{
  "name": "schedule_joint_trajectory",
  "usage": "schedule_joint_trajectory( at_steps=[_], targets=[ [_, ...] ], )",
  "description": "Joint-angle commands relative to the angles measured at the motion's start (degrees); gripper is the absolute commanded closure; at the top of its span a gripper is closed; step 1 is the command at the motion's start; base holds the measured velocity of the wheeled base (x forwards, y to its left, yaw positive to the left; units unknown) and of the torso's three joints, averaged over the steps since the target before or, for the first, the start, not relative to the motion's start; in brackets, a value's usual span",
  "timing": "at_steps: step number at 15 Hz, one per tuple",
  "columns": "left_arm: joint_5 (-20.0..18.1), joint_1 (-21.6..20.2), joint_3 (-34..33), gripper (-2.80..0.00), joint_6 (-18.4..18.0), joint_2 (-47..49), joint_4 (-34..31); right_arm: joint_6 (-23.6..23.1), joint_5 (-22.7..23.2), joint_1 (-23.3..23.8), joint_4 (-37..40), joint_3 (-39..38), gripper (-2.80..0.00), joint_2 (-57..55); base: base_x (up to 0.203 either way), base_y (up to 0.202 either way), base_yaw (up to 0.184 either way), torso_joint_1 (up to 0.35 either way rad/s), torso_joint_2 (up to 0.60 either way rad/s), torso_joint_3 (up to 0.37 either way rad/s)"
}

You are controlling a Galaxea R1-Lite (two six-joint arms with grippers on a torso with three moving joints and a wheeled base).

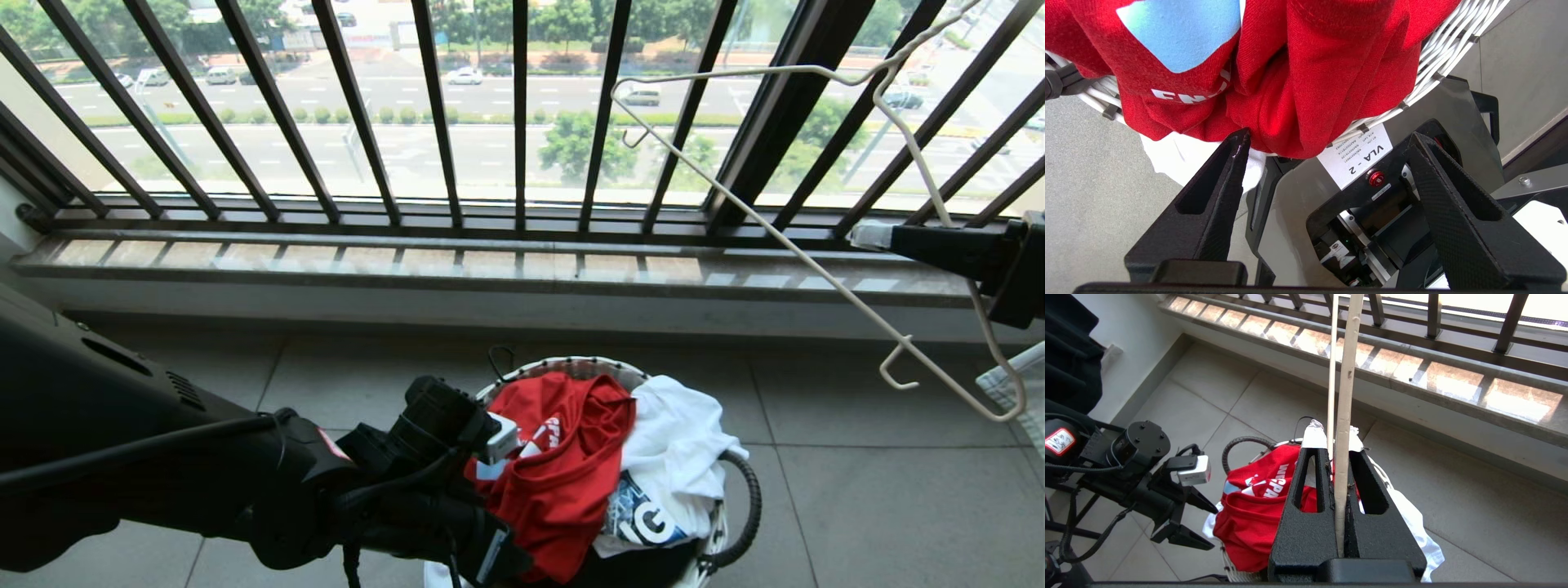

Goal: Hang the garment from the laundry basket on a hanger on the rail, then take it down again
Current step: Pick up clothes from the basket

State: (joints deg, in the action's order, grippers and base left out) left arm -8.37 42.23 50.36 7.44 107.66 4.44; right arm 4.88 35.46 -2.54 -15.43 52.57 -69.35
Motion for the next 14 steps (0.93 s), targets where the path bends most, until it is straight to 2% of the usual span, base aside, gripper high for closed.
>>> schedule_joint_trajectory(
  at_steps=[1,2,3,9,11,14],
  targets=[
    [0.0,0.0,-0.8,-2.80,0.9,1.9,4.5,0.0,0.2,0.0,-0.1,0.1,0.00,0.0,0.000,0.000,0.000,0.000,0.00,0.000],
    [0.0,0.0,-1.7,-2.80,1.7,2.2,7.9,0.0,0.2,0.0,-0.1,0.1,0.00,0.0,0.000,0.000,0.000,0.000,0.00,0.000],
    [0.1,0.0,-2.7,0.00,1.9,2.3,9.9,0.0,0.2,0.0,-0.1,0.0,0.00,0.0,0.000,0.000,0.000,0.000,0.00,0.000],
    [0.3,0.0,-2.7,0.00,2.1,2.4,10.2,0.0,0.3,-0.1,-0.1,-0.2,0.00,-0.1,0.000,0.000,0.000,0.000,0.00,0.000],
    [0.4,-0.2,-2.7,0.00,2.1,0.0,10.2,0.0,0.3,0.0,-0.1,-0.1,0.00,0.0,0.000,0.000,0.000,0.000,0.00,0.000],
    [1.1,-2.7,-2.6,0.00,1.9,-5.0,10.1,0.0,0.3,0.0,-0.1,-0.1,0.00,-0.1,0.000,0.000,0.000,0.000,0.00,0.000]
  ],
)
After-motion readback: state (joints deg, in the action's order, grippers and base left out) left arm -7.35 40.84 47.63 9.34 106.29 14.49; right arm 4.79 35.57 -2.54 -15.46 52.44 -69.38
